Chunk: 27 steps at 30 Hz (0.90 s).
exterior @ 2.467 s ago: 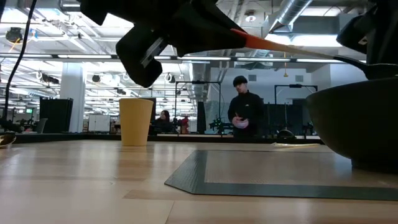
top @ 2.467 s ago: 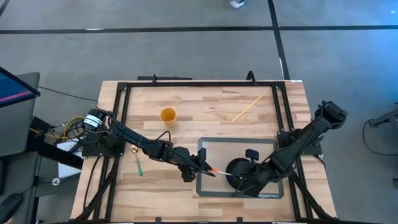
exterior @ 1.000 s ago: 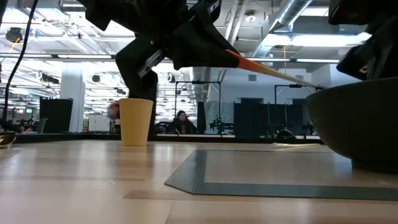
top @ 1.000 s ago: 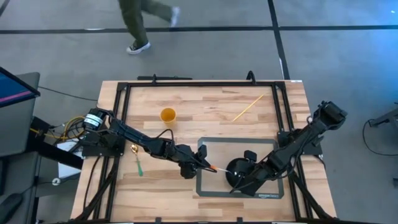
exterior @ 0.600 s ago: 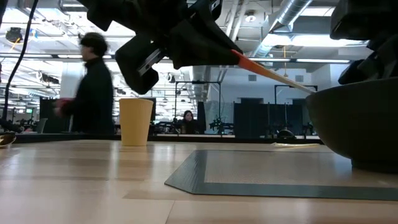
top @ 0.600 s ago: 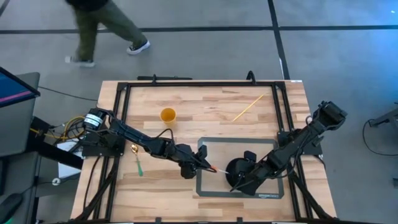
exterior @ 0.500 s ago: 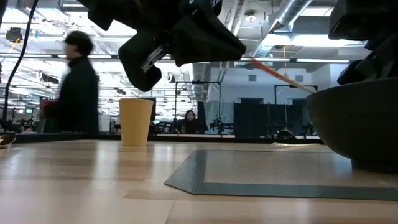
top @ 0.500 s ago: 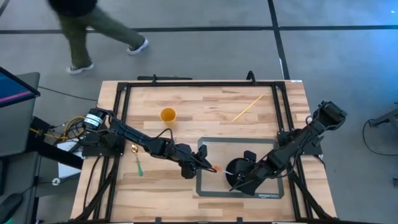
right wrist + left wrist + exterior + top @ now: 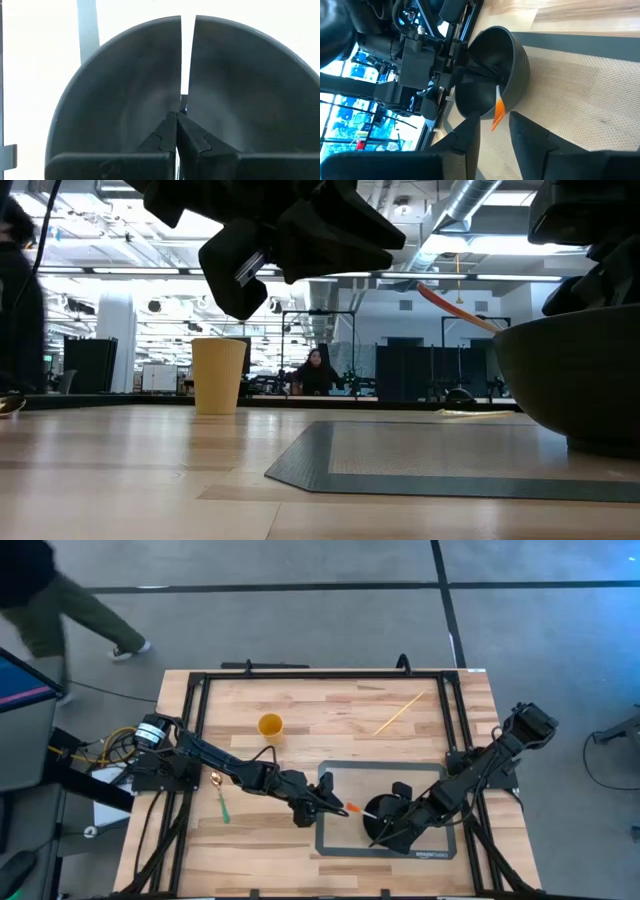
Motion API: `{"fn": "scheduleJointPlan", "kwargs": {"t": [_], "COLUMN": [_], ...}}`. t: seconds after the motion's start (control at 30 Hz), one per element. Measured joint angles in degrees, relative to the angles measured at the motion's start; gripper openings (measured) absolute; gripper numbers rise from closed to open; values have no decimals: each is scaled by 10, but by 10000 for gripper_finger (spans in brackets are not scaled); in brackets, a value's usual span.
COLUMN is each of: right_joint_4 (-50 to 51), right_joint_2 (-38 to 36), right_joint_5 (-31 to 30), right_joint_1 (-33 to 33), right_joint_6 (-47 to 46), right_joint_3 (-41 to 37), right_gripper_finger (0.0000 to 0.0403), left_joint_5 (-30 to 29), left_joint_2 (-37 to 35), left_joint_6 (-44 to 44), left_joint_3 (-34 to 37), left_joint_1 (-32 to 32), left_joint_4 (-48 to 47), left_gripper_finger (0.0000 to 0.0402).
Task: Pick & Place Utensil
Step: Put the orange silver fork into the black bowl on the table placemat
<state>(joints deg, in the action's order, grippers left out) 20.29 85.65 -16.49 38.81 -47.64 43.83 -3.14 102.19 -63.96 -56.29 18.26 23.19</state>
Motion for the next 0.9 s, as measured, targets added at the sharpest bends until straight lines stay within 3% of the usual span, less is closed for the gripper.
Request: {"fn": "scheduleJointPlan", "kwargs": {"t": [0.23,0.6,0.9], "right_joint_4": [0,0,5], "right_joint_2": [0,0,-2], "right_joint_5": [0,-5,-2], "right_joint_1": [0,2,2], "right_joint_6": [0,0,3], "right_joint_3": [0,0,17], "right_gripper_finger": [0,0,0], "left_joint_5": [0,-2,-2], "left_joint_2": [0,0,0], "left_joint_6": [12,175,184], "left_joint_3": [0,0,0], "left_joint_1": [0,0,0], "left_joint_4": [5,5,5], "left_gripper_finger": [116,115,115]}}
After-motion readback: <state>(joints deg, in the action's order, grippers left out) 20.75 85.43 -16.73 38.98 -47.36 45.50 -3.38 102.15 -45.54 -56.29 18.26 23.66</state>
